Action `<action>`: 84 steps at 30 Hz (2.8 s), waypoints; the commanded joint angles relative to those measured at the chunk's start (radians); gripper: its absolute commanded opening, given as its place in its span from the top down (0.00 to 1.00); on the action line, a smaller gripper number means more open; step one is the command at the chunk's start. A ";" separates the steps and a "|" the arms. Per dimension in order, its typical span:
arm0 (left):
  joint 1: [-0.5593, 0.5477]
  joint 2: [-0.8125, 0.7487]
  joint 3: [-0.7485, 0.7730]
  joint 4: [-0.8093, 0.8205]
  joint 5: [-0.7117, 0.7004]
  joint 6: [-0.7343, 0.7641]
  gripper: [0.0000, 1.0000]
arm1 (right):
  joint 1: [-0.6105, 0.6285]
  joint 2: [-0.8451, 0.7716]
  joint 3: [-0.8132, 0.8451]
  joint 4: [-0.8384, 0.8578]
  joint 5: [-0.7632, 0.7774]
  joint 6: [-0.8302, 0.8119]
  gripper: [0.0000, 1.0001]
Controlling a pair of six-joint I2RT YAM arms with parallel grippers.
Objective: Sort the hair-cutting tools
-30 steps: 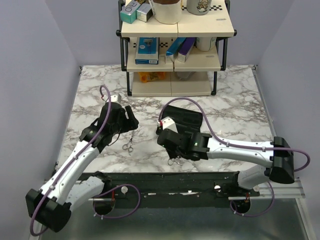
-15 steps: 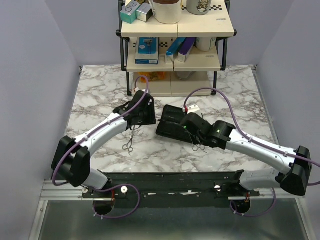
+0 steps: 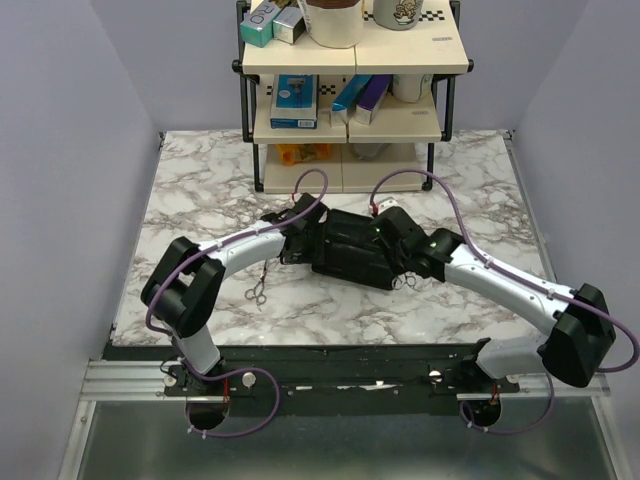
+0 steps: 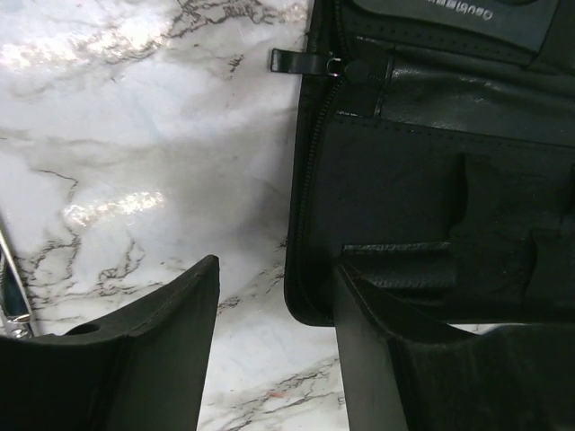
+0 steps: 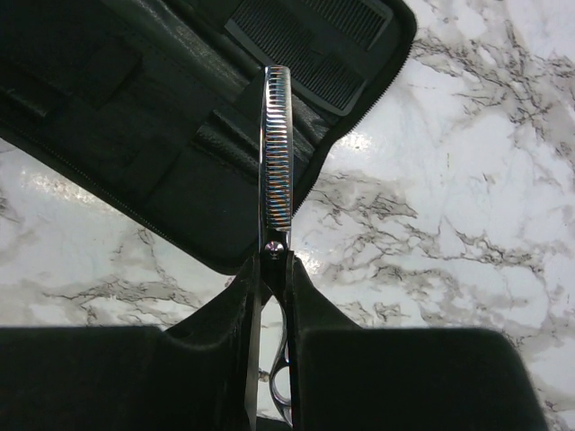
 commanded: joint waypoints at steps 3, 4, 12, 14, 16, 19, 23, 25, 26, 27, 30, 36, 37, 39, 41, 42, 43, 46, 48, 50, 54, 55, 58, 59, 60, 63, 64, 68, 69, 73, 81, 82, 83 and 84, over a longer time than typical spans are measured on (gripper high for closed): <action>-0.017 0.035 0.001 0.008 0.022 0.007 0.41 | -0.018 0.070 0.009 0.023 -0.123 -0.123 0.99; -0.017 0.036 -0.002 0.002 0.018 0.009 0.41 | -0.018 0.076 0.009 0.017 -0.128 -0.132 0.99; -0.017 0.046 -0.035 -0.038 -0.016 0.018 0.39 | -0.018 0.151 0.022 -0.035 -0.218 -0.195 0.99; -0.017 0.046 -0.045 -0.030 -0.010 0.009 0.38 | -0.018 0.164 0.027 -0.043 -0.211 -0.232 0.99; -0.017 0.046 -0.058 -0.027 -0.007 0.004 0.37 | -0.018 0.173 0.029 -0.044 -0.200 -0.252 0.99; -0.017 0.049 -0.075 -0.030 -0.016 0.003 0.36 | -0.016 0.155 0.016 -0.044 -0.180 -0.289 0.99; -0.014 0.056 -0.084 -0.030 -0.032 -0.003 0.34 | -0.018 0.125 -0.007 -0.040 -0.186 -0.344 0.99; -0.011 0.061 -0.079 -0.028 -0.033 -0.008 0.34 | -0.018 0.127 -0.010 -0.038 -0.218 -0.384 0.99; -0.009 0.062 -0.078 -0.028 -0.032 -0.008 0.34 | -0.018 0.136 -0.010 -0.041 -0.244 -0.397 0.99; -0.007 0.062 -0.075 -0.028 -0.032 -0.008 0.34 | -0.018 0.144 -0.010 -0.055 -0.252 -0.417 0.99; -0.001 0.050 -0.073 -0.030 -0.033 -0.008 0.34 | -0.018 0.159 -0.020 -0.066 -0.287 -0.453 0.99; 0.008 0.032 -0.085 -0.025 -0.030 -0.010 0.33 | -0.018 0.165 -0.083 -0.049 -0.275 -0.520 0.99; 0.009 0.029 -0.087 -0.022 -0.027 -0.010 0.33 | -0.018 0.168 -0.086 -0.049 -0.273 -0.525 0.99; 0.009 0.023 -0.093 -0.021 -0.024 -0.010 0.33 | -0.016 0.173 -0.090 -0.052 -0.284 -0.540 0.99; 0.009 0.019 -0.095 -0.018 -0.021 -0.011 0.33 | -0.018 0.187 -0.090 -0.056 -0.275 -0.555 0.99; 0.009 0.016 -0.096 -0.018 -0.019 -0.013 0.33 | -0.016 0.193 -0.088 -0.059 -0.266 -0.566 0.99; 0.008 0.015 -0.098 -0.016 -0.018 -0.013 0.33 | -0.018 0.200 -0.083 -0.059 -0.263 -0.571 0.99; 0.009 0.012 -0.098 -0.013 -0.012 -0.014 0.33 | -0.018 0.228 -0.068 -0.058 -0.278 -0.583 0.99; 0.009 0.012 -0.098 -0.010 -0.010 -0.014 0.33 | -0.018 0.252 -0.060 -0.050 -0.290 -0.598 0.99; 0.009 0.010 -0.099 -0.008 -0.010 -0.014 0.33 | -0.016 0.271 -0.056 -0.041 -0.280 -0.609 0.99; 0.009 0.009 -0.108 -0.002 -0.007 -0.016 0.34 | -0.016 0.302 -0.054 0.006 -0.267 -0.661 0.99; 0.009 0.009 -0.111 -0.002 -0.006 -0.016 0.33 | -0.018 0.302 -0.056 0.017 -0.263 -0.672 0.99; 0.009 0.010 -0.118 0.002 -0.002 -0.016 0.33 | -0.016 0.303 -0.047 0.040 -0.247 -0.706 0.99; 0.009 0.010 -0.118 0.002 -0.002 -0.016 0.34 | -0.016 0.308 -0.042 0.040 -0.250 -0.715 0.99; 0.009 0.010 -0.118 0.002 -0.004 -0.016 0.34 | -0.016 0.309 -0.025 0.039 -0.249 -0.721 0.99; 0.009 0.007 -0.108 -0.004 -0.004 -0.014 0.34 | -0.016 0.326 0.002 0.022 -0.253 -0.730 0.99; 0.009 0.007 -0.108 -0.004 -0.004 -0.013 0.34 | -0.015 0.332 0.016 0.017 -0.254 -0.732 0.99; 0.009 0.003 -0.107 -0.007 -0.010 -0.011 0.34 | -0.015 0.338 0.033 -0.001 -0.273 -0.735 0.99; 0.009 0.001 -0.107 -0.007 -0.009 -0.011 0.34 | -0.015 0.335 0.035 0.000 -0.283 -0.735 0.99; 0.009 0.000 -0.105 -0.008 -0.010 -0.010 0.34 | -0.015 0.343 0.041 -0.013 -0.298 -0.730 0.99; 0.008 -0.008 -0.107 -0.010 -0.010 -0.011 0.34 | -0.015 0.306 0.013 -0.040 -0.235 -0.698 0.99; 0.009 -0.008 -0.108 -0.008 -0.010 -0.011 0.34 | -0.016 0.305 0.006 -0.038 -0.244 -0.697 0.99; 0.009 -0.010 -0.110 -0.007 -0.010 -0.011 0.34 | -0.015 0.299 -0.001 -0.029 -0.260 -0.697 0.99; 0.009 -0.011 -0.110 -0.008 -0.009 -0.011 0.34 | -0.015 0.297 -0.005 -0.005 -0.289 -0.692 0.99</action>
